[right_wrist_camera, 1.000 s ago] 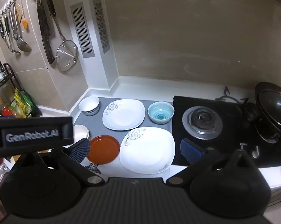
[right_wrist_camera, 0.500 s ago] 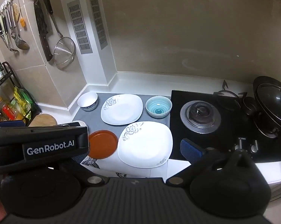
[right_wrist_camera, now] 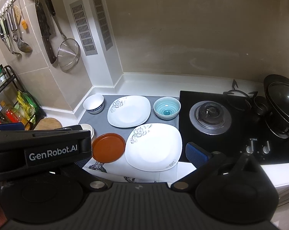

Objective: Organize plates and bowls

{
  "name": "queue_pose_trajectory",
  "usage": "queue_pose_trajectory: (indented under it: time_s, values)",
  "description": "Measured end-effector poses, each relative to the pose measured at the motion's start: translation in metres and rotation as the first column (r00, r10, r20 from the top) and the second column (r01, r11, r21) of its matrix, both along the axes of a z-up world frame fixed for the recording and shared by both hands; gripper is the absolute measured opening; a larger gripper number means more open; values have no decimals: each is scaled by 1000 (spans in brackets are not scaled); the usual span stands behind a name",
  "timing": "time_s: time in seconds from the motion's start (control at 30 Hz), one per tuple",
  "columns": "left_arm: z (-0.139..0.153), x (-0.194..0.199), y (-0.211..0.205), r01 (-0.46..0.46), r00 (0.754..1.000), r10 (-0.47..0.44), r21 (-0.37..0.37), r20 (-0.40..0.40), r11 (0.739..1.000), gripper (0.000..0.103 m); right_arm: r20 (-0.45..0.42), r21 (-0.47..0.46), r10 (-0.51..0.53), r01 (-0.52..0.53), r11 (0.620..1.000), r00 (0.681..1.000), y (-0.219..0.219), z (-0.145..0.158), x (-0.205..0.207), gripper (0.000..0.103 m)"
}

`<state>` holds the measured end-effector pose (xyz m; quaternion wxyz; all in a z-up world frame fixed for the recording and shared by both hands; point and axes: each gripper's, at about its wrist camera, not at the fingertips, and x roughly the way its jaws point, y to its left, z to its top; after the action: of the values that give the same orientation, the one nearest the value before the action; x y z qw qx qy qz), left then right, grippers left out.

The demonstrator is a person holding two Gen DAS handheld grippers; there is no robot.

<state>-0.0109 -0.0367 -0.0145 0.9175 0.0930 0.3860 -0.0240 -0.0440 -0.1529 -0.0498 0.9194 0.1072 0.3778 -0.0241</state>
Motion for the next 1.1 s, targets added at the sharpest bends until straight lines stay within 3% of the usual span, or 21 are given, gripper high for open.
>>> queue_pose_trajectory:
  time_s: [1.1]
  values:
    - [-4, -21, -8, -10, 1000, 9, 42, 27, 999, 97, -2, 25, 16, -16, 1000, 1000, -3, 0, -11, 103]
